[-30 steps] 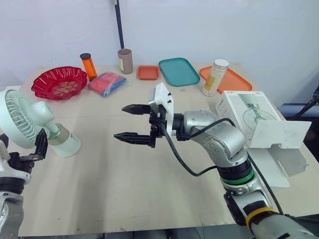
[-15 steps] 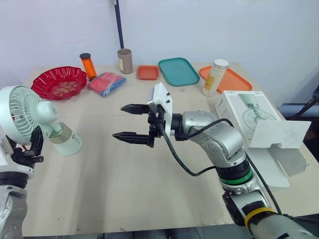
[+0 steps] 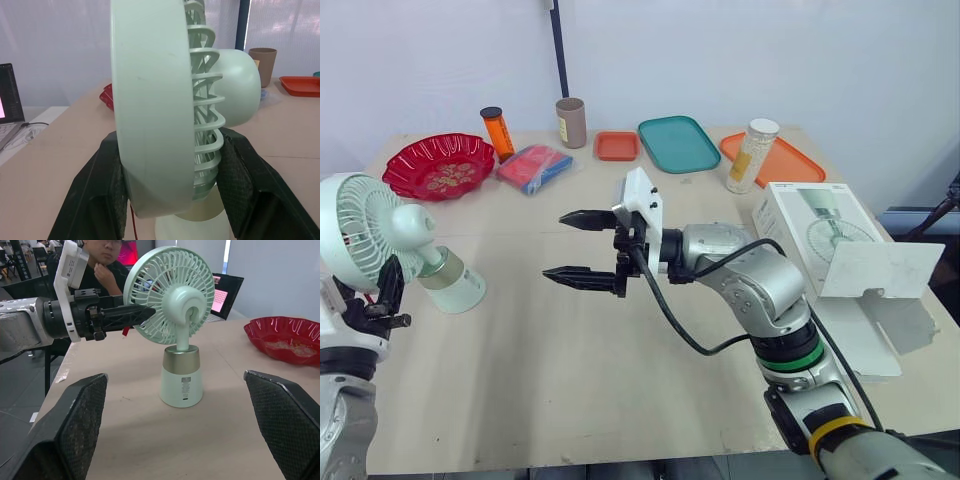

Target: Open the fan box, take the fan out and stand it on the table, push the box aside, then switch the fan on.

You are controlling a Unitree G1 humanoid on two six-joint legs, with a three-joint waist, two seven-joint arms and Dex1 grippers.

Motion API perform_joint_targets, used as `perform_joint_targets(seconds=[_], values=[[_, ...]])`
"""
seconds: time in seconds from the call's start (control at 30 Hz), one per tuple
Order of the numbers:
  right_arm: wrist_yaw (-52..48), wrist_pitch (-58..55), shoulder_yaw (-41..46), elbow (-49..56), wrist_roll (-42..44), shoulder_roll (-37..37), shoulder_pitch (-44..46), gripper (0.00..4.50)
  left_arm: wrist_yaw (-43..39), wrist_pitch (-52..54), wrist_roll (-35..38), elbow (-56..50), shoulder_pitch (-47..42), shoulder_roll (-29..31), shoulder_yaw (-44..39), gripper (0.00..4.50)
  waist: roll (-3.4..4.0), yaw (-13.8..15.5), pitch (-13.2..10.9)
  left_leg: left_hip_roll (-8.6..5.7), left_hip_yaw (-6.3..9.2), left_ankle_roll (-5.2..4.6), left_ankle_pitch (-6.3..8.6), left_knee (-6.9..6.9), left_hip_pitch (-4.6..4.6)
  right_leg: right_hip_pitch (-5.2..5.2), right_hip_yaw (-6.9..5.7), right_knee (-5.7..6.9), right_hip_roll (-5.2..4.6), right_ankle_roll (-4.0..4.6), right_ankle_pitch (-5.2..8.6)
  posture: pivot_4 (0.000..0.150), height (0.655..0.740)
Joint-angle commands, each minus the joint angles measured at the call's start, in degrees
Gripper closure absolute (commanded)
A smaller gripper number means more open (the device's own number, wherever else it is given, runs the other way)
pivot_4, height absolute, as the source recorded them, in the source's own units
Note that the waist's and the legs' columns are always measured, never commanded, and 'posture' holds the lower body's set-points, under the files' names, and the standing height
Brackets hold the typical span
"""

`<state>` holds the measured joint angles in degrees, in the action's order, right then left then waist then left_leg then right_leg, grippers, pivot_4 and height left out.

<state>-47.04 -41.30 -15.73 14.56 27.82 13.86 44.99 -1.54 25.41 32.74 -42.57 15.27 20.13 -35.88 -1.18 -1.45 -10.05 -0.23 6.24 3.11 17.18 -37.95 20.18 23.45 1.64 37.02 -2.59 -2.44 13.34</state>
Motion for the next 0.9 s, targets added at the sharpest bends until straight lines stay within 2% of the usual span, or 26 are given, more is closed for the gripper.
perform_joint_targets(seconds=[0.03, 0.53, 0.9], values=[[0.0, 1.4, 0.2, 1.6, 0.1, -0.3, 0.5, 0.00, 0.3, 0.3, 0.8, -2.1, -1.1, 1.1, -0.9, 2.57, 0.00, 0.0, 0.0, 0.00, 0.00, 0.00, 0.00, 0.00, 0.00, 0.00, 0.00, 0.00, 0.00, 0.00, 0.00, 0.150, 0.7400], [0.2, 1.2, 0.7, 1.9, 0.0, 0.7, 0.0, 0.00, 1.4, 4.4, 4.8, -7.4, -4.9, 3.2, 0.3, 2.57, -0.03, 0.0, 0.0, -0.01, 0.05, 0.04, -0.01, 0.00, 0.11, 0.05, -0.06, -0.01, -0.02, 0.00, 0.00, 0.150, 0.7400], [2.7, -0.2, 1.4, 3.2, -1.0, 3.6, -2.2, 0.00, 3.6, 8.5, 7.7, -12.0, -7.2, 3.9, 6.2, 2.57, -0.03, 0.0, 0.0, 0.00, 0.05, 0.07, -0.01, 0.00, 0.12, 0.07, -0.05, -0.01, -0.02, 0.00, 0.00, 0.150, 0.7400]])
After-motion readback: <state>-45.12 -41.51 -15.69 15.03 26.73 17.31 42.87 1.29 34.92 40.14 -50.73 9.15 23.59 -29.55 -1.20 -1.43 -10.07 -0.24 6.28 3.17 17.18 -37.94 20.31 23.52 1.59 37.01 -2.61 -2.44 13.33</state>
